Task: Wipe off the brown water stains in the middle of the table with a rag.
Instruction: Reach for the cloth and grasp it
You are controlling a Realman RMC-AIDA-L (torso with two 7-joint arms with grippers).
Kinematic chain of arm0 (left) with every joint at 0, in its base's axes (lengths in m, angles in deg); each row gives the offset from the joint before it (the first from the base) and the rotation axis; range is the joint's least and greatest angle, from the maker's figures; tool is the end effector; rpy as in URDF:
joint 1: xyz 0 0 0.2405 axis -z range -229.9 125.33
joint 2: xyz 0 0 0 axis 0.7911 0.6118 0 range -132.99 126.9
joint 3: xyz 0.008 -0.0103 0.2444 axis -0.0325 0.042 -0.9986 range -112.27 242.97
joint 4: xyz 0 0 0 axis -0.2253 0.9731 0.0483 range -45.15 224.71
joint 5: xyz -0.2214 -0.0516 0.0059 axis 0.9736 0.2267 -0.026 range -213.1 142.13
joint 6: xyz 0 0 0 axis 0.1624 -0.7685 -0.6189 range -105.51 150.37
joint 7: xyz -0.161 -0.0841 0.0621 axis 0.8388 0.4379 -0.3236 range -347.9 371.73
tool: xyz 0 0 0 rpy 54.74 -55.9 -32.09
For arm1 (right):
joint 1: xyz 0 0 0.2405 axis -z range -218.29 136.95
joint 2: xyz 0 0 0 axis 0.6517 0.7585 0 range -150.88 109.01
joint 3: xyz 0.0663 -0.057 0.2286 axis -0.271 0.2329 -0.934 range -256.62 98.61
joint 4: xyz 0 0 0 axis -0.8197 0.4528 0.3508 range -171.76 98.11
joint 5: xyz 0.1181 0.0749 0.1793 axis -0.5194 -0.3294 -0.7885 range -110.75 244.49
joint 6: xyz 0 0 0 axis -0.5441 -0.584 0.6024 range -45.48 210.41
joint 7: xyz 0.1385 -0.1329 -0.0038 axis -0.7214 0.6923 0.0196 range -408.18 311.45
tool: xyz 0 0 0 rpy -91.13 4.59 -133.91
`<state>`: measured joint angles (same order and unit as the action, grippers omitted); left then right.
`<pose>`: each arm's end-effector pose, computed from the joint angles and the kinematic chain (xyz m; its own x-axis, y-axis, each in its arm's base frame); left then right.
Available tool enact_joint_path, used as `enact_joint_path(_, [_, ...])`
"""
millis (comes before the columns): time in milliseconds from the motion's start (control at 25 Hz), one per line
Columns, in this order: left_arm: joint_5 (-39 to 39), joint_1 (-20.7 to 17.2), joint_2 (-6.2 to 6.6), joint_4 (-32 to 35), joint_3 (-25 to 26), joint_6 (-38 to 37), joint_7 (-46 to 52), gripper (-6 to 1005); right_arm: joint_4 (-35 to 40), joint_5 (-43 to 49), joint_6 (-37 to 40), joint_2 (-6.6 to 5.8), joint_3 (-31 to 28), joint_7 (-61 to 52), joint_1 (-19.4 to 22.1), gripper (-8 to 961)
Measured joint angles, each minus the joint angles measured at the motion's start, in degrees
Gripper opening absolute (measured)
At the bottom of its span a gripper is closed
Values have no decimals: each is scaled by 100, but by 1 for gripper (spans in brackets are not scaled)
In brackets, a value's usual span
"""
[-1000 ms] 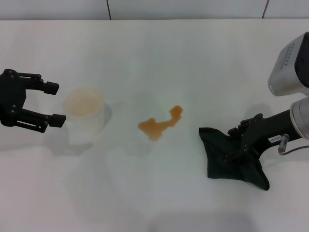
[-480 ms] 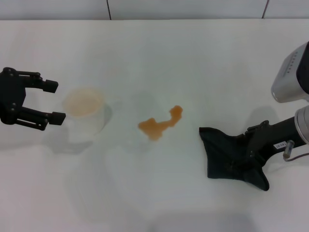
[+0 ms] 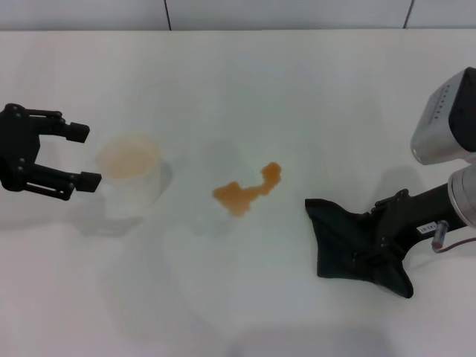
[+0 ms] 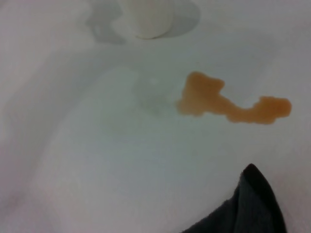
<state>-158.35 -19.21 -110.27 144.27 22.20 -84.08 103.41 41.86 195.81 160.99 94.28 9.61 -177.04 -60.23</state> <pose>-0.2376 0.3568 0.0709 0.9416 0.2773 0.1911 0.3026 -0.9457 -0.1184 0.2150 0.3318 -0.0625 0.8706 -0.4807 0.1052 -0.4440 -0.8596 -0.2529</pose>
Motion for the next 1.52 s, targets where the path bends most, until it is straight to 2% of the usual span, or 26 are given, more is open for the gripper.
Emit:
enact_joint_path(640, [0,-39,-5,0,0,45,-4,889,142,-1,10,0,51,-2,-50,644])
enact_joint_path(840, [0,-39,-9,0,2,52,-8,890,115,0,13,0,53,-4,-48,651])
enact_joint_path(1080, [0,-38,-9,0,8,56,-9,890,94,0,-6,0,60,-6,-26,530])
enact_joint_path(1280, [0,-50,-12,0,9,61,-9,889,-11,0,-39,0,59,-8,-36,331])
enact_joint_path(1520, [0,-56,-18,0,9,61,-6,889,-76,0,-43,1,72,-9,-51,283])
